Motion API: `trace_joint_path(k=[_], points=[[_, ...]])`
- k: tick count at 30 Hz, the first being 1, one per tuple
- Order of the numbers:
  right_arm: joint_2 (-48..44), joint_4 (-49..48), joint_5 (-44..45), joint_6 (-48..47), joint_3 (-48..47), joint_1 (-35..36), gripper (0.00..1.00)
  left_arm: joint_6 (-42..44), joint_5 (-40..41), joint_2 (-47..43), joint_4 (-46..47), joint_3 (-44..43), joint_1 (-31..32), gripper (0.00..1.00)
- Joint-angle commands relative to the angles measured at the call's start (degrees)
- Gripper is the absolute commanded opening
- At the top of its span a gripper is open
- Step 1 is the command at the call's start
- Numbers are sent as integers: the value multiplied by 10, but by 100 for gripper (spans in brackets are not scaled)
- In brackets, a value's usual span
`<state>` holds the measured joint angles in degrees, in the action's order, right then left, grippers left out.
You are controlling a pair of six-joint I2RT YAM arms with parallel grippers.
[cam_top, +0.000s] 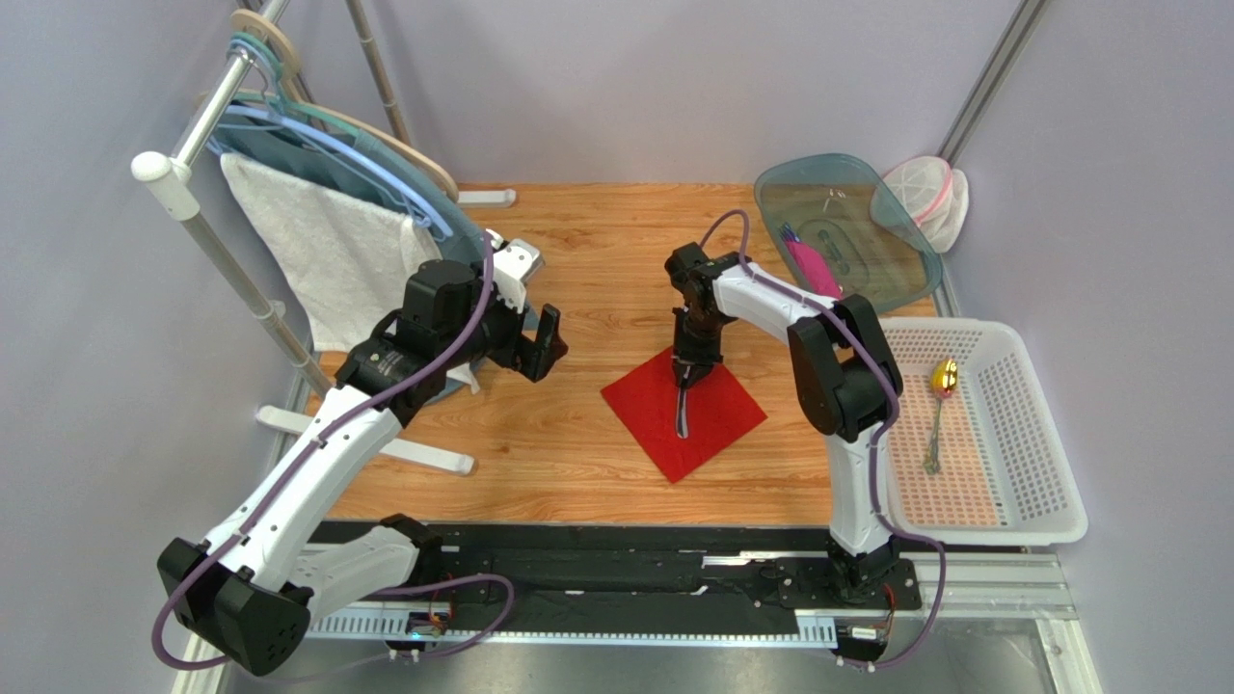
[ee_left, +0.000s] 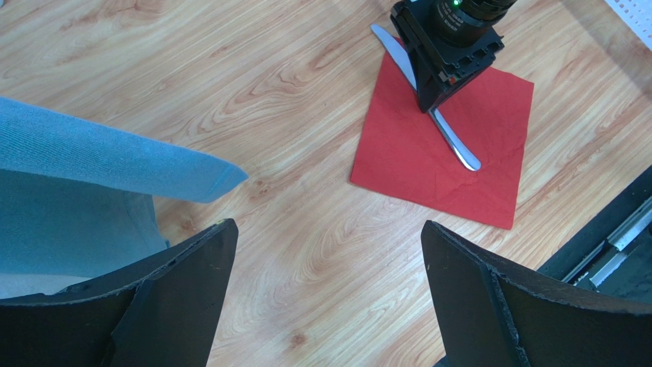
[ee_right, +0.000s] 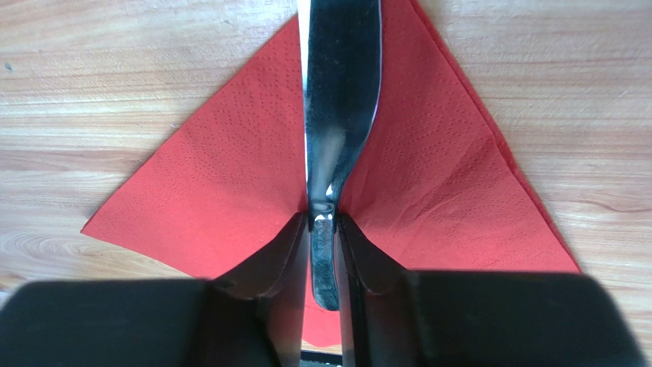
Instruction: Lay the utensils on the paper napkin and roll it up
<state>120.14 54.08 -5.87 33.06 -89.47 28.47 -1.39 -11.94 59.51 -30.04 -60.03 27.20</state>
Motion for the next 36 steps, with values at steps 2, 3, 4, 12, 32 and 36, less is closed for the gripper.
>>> trace_joint_path(k=[2,3,4,12,32,36], points=[[12,0,1,13,-18,4,30,-3,-9,3,18,1,-7,99],[12,1,1,13,-18,3,30,-4,-10,3,17,0,-7,99],[12,1,1,12,-18,3,32,-4,-11,3,18,1,-7,99],[-32,23,-11,-33,-67,-5,57,27,-55,6,4,-21,-7,99],[-380,103,-137,-376,75,-428,72,101,-149,97,13,-117,-7,98],[-378,131,-112,-423,110,-502,63,97,-156,118,20,-129,-7,97]])
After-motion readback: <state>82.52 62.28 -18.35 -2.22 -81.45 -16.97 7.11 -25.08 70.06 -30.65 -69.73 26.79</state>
